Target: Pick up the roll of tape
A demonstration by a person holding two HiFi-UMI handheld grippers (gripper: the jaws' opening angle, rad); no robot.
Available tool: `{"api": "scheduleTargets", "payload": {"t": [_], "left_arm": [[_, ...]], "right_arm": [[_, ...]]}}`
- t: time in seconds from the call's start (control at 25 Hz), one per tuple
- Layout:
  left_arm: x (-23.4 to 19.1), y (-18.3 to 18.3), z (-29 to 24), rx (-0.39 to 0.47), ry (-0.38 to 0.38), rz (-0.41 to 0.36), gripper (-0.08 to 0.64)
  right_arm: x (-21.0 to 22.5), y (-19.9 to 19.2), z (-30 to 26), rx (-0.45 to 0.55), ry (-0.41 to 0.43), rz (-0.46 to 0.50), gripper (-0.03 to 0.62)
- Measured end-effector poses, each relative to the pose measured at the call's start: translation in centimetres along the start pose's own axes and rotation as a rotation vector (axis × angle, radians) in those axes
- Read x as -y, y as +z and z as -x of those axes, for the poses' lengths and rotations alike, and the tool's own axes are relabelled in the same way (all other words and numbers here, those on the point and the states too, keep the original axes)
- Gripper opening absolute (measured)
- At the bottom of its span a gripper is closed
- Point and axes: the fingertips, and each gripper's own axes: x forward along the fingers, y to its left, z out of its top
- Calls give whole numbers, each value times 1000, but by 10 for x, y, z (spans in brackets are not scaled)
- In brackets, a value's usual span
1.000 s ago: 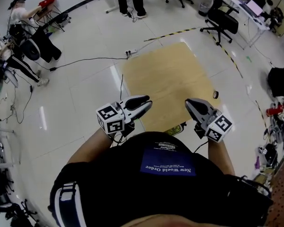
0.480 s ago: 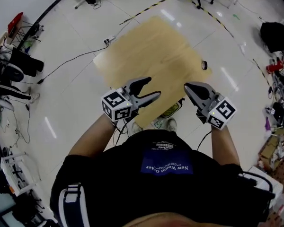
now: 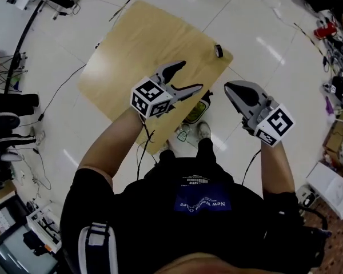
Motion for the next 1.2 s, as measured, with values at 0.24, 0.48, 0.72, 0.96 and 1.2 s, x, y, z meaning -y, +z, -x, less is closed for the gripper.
{"api": "scheduleTargets", "payload": {"t": [0.24,0.48,0.72,0.96,1.2], "left_arm": [[-30,-31,-114,-143,-16,-134,371],[-87,-62,-183,-261,14,-232,371],[-100,-69,-219,-284,-52,-279,371],[-95,-88,-238,-342,-119,-325,370],[-98,-89,-241,-319,-98,-326,296]], "right_arm": [[53,-39,41,8,-65,-54,-14],[81,-72,61,3,-86,-103,-14],[105,-106,89,-6,-115,-162,-14],[111,-130,102,-8,-130,-205,-14],[115,-135,109,1,-141,-222,-14]]}}
